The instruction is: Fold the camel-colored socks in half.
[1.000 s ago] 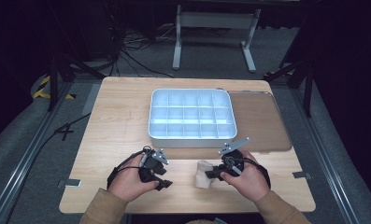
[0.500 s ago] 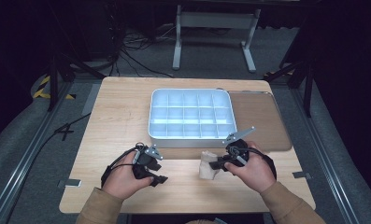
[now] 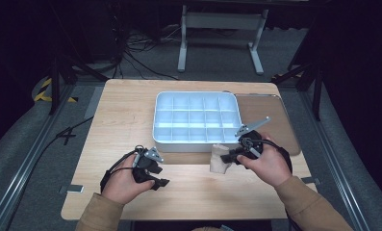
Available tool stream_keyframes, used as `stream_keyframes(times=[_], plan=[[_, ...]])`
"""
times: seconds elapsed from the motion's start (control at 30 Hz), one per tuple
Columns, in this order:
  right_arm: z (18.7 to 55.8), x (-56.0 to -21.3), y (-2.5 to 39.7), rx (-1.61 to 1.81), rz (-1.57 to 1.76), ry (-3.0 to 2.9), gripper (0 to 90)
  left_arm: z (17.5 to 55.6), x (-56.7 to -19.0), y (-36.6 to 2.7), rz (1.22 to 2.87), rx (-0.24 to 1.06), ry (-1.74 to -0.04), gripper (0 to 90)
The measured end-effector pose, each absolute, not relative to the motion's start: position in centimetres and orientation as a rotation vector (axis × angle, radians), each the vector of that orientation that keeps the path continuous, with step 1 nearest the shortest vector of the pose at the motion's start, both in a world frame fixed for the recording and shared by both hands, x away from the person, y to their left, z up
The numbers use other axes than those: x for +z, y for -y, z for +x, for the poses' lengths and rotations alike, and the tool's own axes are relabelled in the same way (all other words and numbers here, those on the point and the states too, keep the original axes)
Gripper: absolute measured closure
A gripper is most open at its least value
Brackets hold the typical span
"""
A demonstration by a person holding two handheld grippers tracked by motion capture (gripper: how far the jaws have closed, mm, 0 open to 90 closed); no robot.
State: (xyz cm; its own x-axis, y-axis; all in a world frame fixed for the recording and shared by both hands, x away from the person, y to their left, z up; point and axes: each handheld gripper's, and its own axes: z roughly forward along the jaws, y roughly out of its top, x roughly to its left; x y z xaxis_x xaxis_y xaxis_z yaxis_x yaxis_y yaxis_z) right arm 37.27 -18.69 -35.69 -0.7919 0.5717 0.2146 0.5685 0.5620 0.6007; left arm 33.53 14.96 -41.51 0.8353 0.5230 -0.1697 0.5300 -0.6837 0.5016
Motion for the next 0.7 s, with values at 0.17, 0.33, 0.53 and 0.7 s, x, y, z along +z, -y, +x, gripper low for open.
stream_keyframes(times=[0.17, 0.33, 0.53, 0.7], plan=[[37.9, -35.0, 19.0, 1.051, 1.010, -2.767, 76.7, 33.5, -41.5, -15.0, 2.465, -0.019, -0.776, 46.8], [38.9, -34.5, 19.5, 1.029, 1.014, -2.771, 76.7, 33.5, -41.5, -15.0, 2.463, -0.010, -0.770, 46.9], [40.1, -34.0, 19.9, 0.988, 1.009, -2.766, 76.6, 33.5, -41.5, -15.1, 2.461, -0.012, -0.771, 46.8], [41.0, -33.5, 20.4, 0.998, 1.019, -2.744, 76.5, 33.5, -41.5, -15.1, 2.466, -0.010, -0.768, 46.7]])
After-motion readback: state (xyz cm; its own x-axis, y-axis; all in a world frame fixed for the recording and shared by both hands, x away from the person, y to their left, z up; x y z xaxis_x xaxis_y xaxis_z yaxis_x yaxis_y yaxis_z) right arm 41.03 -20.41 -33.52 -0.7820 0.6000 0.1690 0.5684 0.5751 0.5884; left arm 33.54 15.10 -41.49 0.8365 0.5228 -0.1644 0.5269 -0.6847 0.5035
